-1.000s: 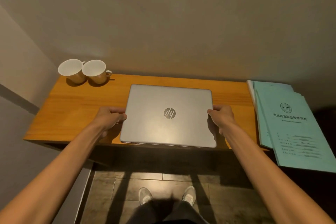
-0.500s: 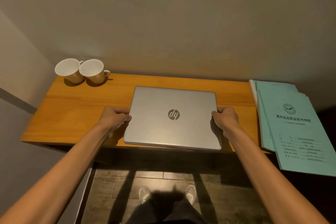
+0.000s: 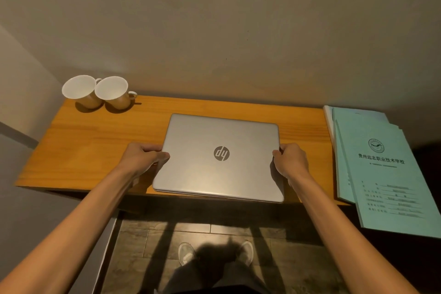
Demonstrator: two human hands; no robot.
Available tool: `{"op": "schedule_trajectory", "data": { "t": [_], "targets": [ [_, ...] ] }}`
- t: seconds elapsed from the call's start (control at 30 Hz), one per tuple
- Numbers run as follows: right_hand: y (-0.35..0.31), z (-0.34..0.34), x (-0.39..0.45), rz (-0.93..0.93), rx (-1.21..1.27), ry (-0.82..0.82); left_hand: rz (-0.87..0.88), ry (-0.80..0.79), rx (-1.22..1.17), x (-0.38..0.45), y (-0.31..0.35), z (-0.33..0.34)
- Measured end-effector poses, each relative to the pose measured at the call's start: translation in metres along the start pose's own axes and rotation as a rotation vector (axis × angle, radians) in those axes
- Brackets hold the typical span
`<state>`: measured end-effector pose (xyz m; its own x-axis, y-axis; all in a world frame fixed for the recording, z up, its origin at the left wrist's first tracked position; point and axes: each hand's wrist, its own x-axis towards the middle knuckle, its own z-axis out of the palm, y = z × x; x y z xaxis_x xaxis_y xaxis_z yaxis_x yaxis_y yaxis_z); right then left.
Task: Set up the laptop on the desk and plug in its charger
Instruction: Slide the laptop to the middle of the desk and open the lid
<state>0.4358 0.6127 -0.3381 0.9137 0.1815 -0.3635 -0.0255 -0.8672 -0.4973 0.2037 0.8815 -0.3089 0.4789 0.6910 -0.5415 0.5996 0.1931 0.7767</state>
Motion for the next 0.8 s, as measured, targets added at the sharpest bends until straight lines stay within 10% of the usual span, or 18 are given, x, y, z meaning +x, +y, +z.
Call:
{"op": "schedule_trajectory", "data": {
  "t": [0.47, 0.8],
  "targets": [
    [0.005, -0.009, 0.006, -0.177, -0.181, -0.049, 0.069, 0.099, 0.083, -0.005, -0.007, 0.004],
    [0.005, 0.013, -0.065, -1.053, -0.395, -0.201, 0.066, 0.149, 0.066, -0.025, -0.030, -0.001]
  ]
}}
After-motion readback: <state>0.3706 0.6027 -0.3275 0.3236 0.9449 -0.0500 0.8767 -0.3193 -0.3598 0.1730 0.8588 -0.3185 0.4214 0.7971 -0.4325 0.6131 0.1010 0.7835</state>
